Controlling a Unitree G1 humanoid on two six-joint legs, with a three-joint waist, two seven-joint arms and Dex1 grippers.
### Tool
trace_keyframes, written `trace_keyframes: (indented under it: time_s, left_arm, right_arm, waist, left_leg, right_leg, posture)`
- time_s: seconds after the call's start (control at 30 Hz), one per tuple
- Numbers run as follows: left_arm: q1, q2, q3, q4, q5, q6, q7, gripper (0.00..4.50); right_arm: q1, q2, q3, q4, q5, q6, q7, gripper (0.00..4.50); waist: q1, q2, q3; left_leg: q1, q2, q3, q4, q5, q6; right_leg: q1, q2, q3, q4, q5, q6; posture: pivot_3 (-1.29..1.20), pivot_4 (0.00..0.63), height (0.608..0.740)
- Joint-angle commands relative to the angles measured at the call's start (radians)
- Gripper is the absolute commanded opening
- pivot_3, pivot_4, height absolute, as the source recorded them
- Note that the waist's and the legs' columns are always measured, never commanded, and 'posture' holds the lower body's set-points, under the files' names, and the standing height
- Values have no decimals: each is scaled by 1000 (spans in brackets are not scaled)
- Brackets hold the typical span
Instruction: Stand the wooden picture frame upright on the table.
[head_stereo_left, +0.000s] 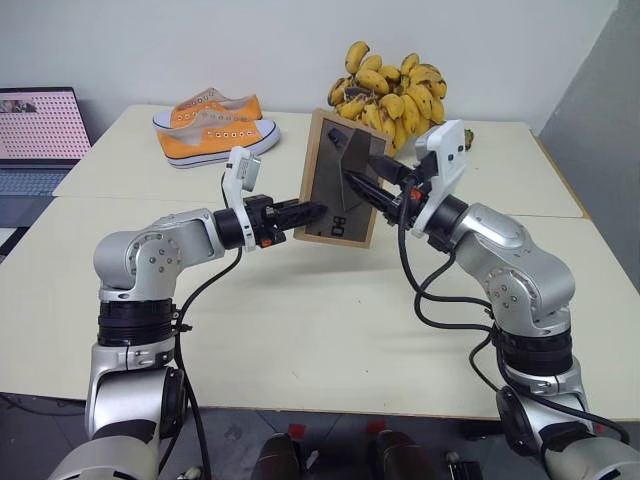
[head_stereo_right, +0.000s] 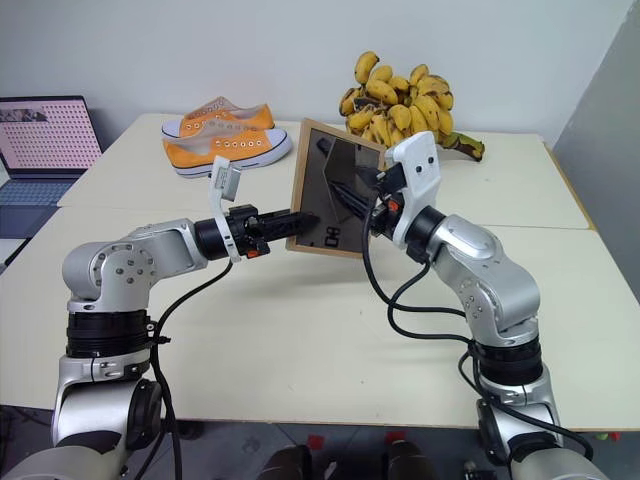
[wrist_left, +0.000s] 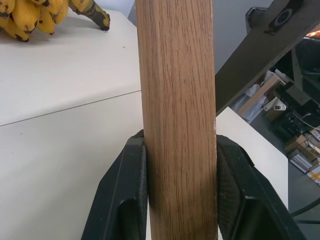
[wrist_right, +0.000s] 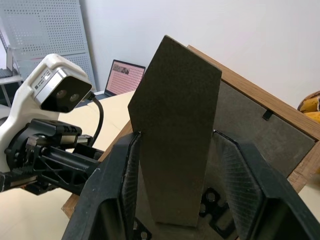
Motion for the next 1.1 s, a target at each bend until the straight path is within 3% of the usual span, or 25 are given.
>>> trace_keyframes:
  time_s: [0.03,0.2,0.43,0.63,0.7,0.77,0.87,0.93,1.1]
  left_arm:
    - [-38,9,30,-35,-19,-26,-9,1320]
    - [-43,6,34,-14,-14,-33,-5,1320]
    - [-43,25,25,-9,-9,-21,-15,1320]
    - [-8,98,11,-48,-57,98,-55,1320]
    - [-5,117,43,-49,-115,233,-35,1320]
    - [-10,119,81,-39,-160,342,-3,1320]
    - [-4,95,147,-47,-220,506,45,1320]
    - [33,91,148,-66,-300,528,92,1320]
    - [64,100,137,-86,-468,528,209,1320]
  right_arm:
    - [5,-28,-19,-48,8,-12,13,2383]
    - [39,-77,-21,-52,-12,-26,31,2383]
    - [163,-255,-4,9,-129,-151,135,2383]
    - [237,-420,12,92,-275,-393,239,3695]
    - [250,-461,32,199,-388,-629,228,4134]
    - [250,-474,48,296,-469,-817,202,4134]
    - [219,-498,116,474,-690,-1198,67,4134]
    - [182,-501,168,568,-891,-1420,-110,4134]
    - [92,-458,281,664,-1321,-1617,-548,4134]
  waist:
    - [0,0,0]
    - [0,0,0]
    - [4,0,0]
    - [1,0,0]
    - [-1,0,0]
    - [-1,0,0]
    - [-2,0,0]
    - [-4,0,0]
    - [-4,0,0]
  left_leg:
    - [0,0,0,0,0,0]
    - [0,0,0,0,0,0]
    - [0,-1,0,1,0,0]
    - [0,-1,1,1,0,0]
    - [0,0,1,1,0,0]
    - [0,-1,1,2,0,0]
    - [0,-1,1,3,0,0]
    - [0,-1,1,3,0,0]
    - [1,0,0,3,3,-5]
  right_leg:
    - [0,0,0,0,0,0]
    - [0,0,0,0,0,0]
    - [0,0,0,0,0,0]
    - [0,0,1,0,0,0]
    - [0,0,1,0,0,0]
    - [0,0,1,0,0,0]
    - [1,0,1,0,0,0]
    - [1,0,1,0,0,0]
    - [0,0,1,3,0,0]
  posture:
    - [0,150,740]
    - [0,150,740]
    - [0,150,740]
    - [0,150,740]
    - [0,150,740]
    - [0,150,740]
    - [0,150,740]
    - [0,150,740]
    - [0,150,740]
